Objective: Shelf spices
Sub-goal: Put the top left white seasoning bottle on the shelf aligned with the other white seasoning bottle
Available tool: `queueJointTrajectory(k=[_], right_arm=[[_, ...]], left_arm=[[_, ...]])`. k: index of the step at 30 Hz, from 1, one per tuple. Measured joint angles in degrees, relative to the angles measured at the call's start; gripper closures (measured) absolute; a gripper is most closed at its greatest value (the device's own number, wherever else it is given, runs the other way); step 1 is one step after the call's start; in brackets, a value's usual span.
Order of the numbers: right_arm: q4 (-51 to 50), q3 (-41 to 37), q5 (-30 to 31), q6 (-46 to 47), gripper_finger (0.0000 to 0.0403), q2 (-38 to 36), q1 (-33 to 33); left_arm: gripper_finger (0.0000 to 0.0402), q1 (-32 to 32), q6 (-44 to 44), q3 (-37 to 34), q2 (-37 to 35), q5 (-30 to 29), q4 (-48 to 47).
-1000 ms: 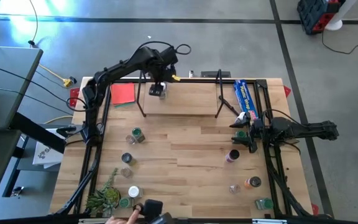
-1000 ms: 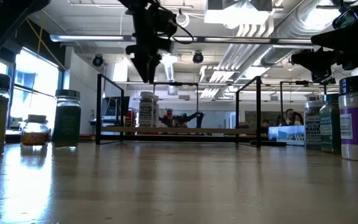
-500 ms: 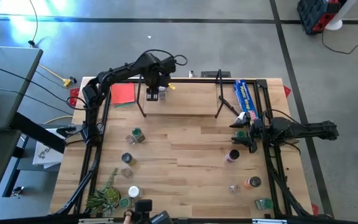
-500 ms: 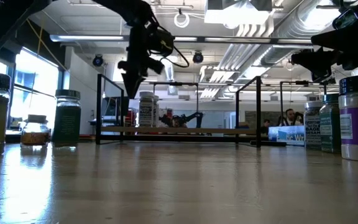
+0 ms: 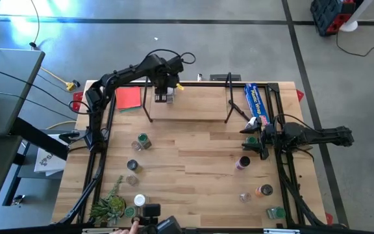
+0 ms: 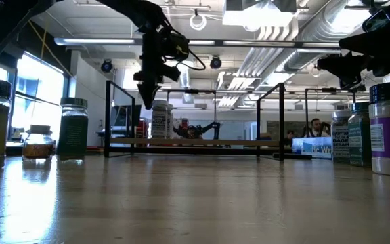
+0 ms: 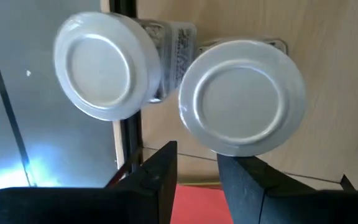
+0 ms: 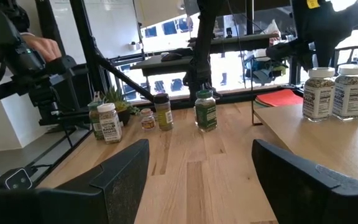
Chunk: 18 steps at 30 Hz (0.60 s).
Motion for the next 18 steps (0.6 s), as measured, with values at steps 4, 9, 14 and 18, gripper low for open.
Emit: queueJointTrajectory(k=[4, 9, 14, 18], right_arm=[[0.00, 0.01, 0.00, 0.00, 0.0123, 0.02, 0.00], [0.00, 0.01, 0.00, 0.00, 0.0123, 0.00, 0.00], [0.02, 0.01, 0.00, 0.02, 0.0123, 0.00, 0.00], [0.00, 0.01, 0.00, -0.03, 0.0123, 0.02, 0.00]], left_arm=[[0.0294, 0.00, 0.06, 0.00, 0.00, 0.00, 0.40], [0.0294, 0.06, 0.03, 0.00, 0.00, 0.00, 0.83], [0.0294, 0.15, -0.36, 0.00, 0.00, -0.02, 0.84], [0.0294, 0.52, -0.38, 0.00, -0.02, -0.54, 0.84]])
